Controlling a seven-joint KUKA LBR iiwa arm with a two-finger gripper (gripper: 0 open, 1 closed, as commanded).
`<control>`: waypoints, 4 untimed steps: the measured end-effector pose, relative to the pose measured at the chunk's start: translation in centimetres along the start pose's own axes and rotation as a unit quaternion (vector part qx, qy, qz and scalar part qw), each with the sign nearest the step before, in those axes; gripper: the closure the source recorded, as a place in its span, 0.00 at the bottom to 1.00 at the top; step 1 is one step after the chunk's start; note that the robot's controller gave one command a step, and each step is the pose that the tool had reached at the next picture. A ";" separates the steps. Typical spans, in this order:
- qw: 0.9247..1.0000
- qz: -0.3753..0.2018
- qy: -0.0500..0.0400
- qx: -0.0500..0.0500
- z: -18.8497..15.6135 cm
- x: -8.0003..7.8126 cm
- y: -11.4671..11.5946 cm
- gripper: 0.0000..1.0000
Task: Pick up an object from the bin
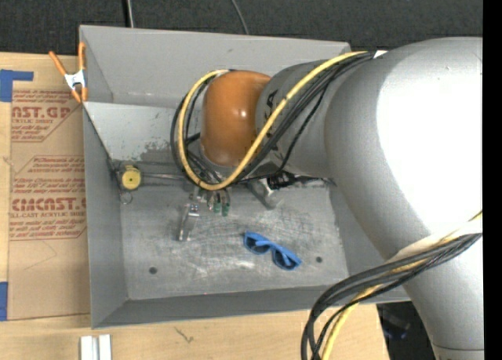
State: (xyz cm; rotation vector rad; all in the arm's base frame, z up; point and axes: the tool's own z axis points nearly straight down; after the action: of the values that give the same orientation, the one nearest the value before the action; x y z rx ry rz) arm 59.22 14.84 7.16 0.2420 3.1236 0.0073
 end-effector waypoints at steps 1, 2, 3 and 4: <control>1.000 0.016 -0.002 0.000 -0.3 -1.4 -6.3 0.00; 0.999 0.051 0.001 0.004 -3.1 -2.6 -15.5 0.00; 0.995 0.097 -0.004 -0.003 -0.4 -2.6 -13.9 0.00; 0.995 0.095 0.000 0.001 -0.6 -2.8 -13.6 0.00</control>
Offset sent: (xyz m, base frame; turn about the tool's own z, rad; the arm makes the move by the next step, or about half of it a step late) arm 0.0000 -0.0645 -0.0016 0.0293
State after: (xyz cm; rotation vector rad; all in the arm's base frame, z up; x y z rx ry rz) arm 59.88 0.98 7.67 0.5381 3.0880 0.0063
